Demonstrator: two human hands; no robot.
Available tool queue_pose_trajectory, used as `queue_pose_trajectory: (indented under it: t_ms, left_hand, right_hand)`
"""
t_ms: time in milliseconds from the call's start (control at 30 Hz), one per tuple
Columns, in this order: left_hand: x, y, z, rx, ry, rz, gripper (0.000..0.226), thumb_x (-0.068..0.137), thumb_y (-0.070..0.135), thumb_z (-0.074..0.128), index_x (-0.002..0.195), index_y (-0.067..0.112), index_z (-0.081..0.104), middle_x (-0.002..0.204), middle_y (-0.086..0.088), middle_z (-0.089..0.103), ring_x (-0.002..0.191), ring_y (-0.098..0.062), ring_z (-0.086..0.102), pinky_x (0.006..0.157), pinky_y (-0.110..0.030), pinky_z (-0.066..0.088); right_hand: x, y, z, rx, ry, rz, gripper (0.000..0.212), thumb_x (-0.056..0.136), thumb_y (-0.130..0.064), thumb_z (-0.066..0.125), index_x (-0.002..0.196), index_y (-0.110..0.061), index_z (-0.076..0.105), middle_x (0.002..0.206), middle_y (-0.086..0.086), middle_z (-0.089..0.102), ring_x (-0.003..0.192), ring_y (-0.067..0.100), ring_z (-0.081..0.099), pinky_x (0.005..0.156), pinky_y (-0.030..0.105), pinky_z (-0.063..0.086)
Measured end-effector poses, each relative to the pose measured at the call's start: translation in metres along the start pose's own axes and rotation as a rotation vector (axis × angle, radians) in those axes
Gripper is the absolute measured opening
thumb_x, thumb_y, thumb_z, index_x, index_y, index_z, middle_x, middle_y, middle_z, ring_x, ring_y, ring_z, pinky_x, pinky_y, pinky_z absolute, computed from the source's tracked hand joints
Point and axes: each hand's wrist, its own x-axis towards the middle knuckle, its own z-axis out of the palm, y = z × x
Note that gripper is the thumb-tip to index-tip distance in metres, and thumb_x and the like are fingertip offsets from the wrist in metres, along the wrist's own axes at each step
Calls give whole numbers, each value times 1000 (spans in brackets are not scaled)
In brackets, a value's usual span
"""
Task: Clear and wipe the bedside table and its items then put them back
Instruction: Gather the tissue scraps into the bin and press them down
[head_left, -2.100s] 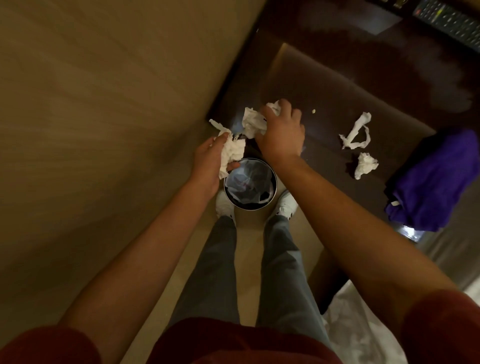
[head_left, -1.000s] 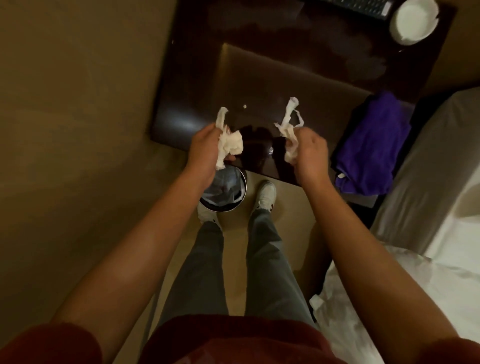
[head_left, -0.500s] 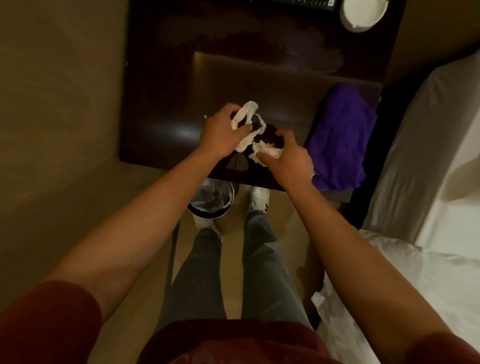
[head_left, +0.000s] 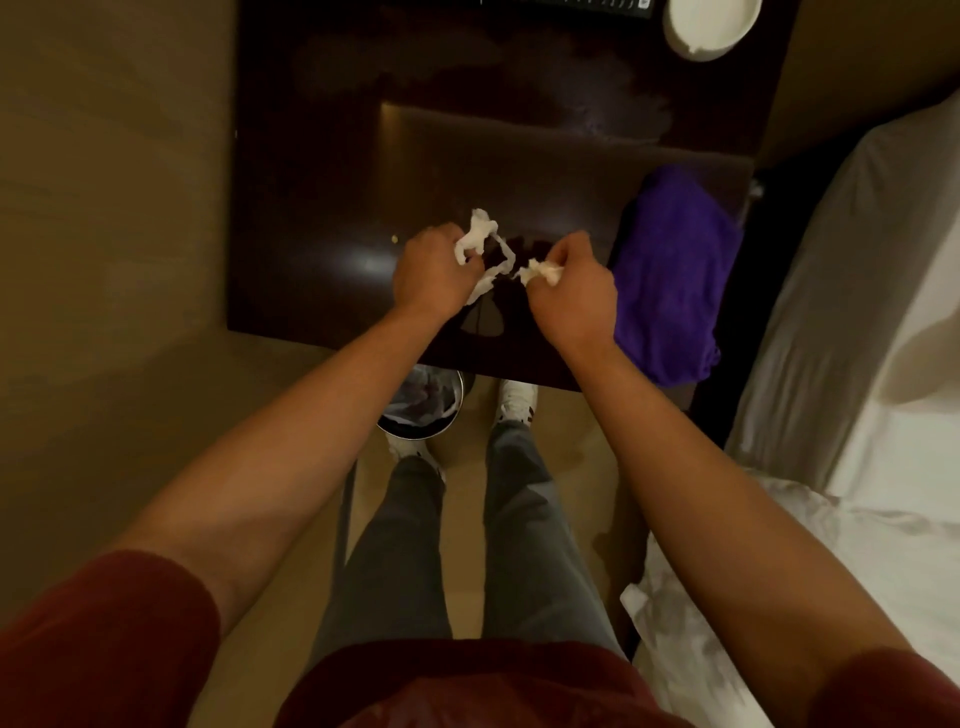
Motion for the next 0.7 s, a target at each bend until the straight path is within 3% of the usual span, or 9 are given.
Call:
queue_pose_trajectory:
  t_ms: [67,167,233,300,400,467,567,633,700]
  left_hand:
    - [-3,0,-3,-106,-3,-38,7,91,22,67,96,17,65,96,-6,69,90,-26,67,75,-38,54]
    - [-9,-3,-9,-260,28,-105,14,85,14,70,91,20,59,87,1,63,82,-21,63,66,-30,46]
    - [-15,-7,-12,-331,83,-140,17,84,12,71,95,19,60,88,1,64,78,-16,59,62,-23,40]
    - [-23,-14,-16,-415,114,-165,22,84,10,70,104,17,65,96,0,67,83,-16,63,67,-22,46]
    - [-36,-29,-21,-507,103,-196,28,86,9,68,113,16,70,99,-1,70,92,-21,70,78,-36,60]
    - [-43,-43,-24,-550,96,-231,21,88,10,65,107,13,73,95,-7,72,90,-27,71,78,-49,62]
    - [-53,-63,-27,-608,105,-284,16,89,13,62,99,9,73,92,-12,73,89,-32,72,76,-54,61]
    - [-58,-73,-32,-653,115,-310,10,90,12,62,94,11,71,87,-11,72,86,-34,72,70,-49,63]
    - [-62,-81,-37,-708,121,-314,8,91,13,62,92,11,70,80,-4,69,77,-27,71,55,-36,60]
  right_hand:
    - [9,-7,1,-22,-36,6,26,93,-25,62,116,-18,51,94,-4,59,81,21,63,65,35,49]
    - [17,-17,12,-109,-119,5,36,99,-41,57,124,-17,50,97,3,64,88,30,68,67,35,45]
    - [18,-21,22,-175,-153,-20,43,98,-48,59,124,-14,49,106,11,70,94,35,69,68,35,41]
    - [16,-23,30,-258,-157,-51,49,95,-47,64,124,-12,47,110,14,71,95,37,70,67,34,39]
    - [13,-26,35,-361,-132,-94,45,94,-42,68,123,-13,50,108,13,71,94,38,70,66,34,38]
    - [12,-26,38,-402,-157,-121,41,96,-43,65,122,-12,58,109,14,71,97,38,70,68,34,39]
    - [10,-29,42,-424,-189,-108,41,97,-47,64,119,-12,64,111,13,71,100,37,70,70,33,40]
    - [8,-29,43,-397,-179,-78,41,96,-47,64,117,-12,65,111,13,72,101,37,70,72,34,43]
    - [4,-29,43,-354,-159,-53,40,94,-45,66,118,-13,65,109,14,73,100,38,70,74,34,45]
